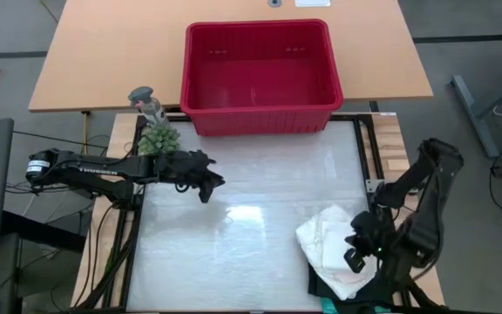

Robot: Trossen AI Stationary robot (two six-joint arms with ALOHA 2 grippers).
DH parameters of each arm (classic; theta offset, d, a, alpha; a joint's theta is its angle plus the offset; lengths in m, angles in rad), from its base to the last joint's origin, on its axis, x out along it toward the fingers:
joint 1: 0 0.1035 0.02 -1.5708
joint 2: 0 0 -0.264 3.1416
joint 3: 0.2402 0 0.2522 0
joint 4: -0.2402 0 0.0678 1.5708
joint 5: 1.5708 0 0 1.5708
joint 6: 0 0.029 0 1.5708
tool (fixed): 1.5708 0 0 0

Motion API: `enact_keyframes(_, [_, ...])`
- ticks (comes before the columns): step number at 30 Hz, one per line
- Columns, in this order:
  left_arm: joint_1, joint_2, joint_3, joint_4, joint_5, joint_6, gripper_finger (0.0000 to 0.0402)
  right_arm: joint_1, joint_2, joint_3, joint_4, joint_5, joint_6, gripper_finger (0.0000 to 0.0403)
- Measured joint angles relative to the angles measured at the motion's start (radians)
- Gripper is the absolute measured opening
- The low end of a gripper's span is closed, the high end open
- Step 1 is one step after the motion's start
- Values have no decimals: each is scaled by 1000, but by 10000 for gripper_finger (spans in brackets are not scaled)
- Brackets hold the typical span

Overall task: Fold Laundry from Bin
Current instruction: Stack the white boxers on top of the white underwear

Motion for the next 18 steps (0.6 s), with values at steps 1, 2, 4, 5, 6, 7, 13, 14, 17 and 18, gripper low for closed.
enact_keyframes(1, [0,0,0,24,13,-8,81,11,13,-17,0,-2,50,24])
enact_keyframes(2, [0,0,0,49,20,-17,80,21,25,-36,1,-10,96,30])
enact_keyframes(4, [0,0,0,100,27,-34,80,39,48,-71,14,-40,167,35])
enact_keyframes(5, [0,0,0,128,30,-46,80,48,59,-85,26,-57,193,34])
enact_keyframes(6, [0,0,0,157,33,-59,80,56,71,-96,33,-71,212,31])
enact_keyframes(7, [0,0,0,185,35,-69,80,61,81,-109,35,-83,230,26])
enact_keyframes(13, [0,0,0,347,26,-104,80,44,118,-184,76,-176,270,20])
enact_keyframes(14, [0,0,0,369,25,-105,80,37,120,-197,91,-188,268,28])
enact_keyframes(17, [0,0,0,413,21,-123,80,14,119,-207,100,-156,265,55])
enact_keyframes(18, [0,0,0,426,23,-135,80,8,112,-201,93,-126,257,63])
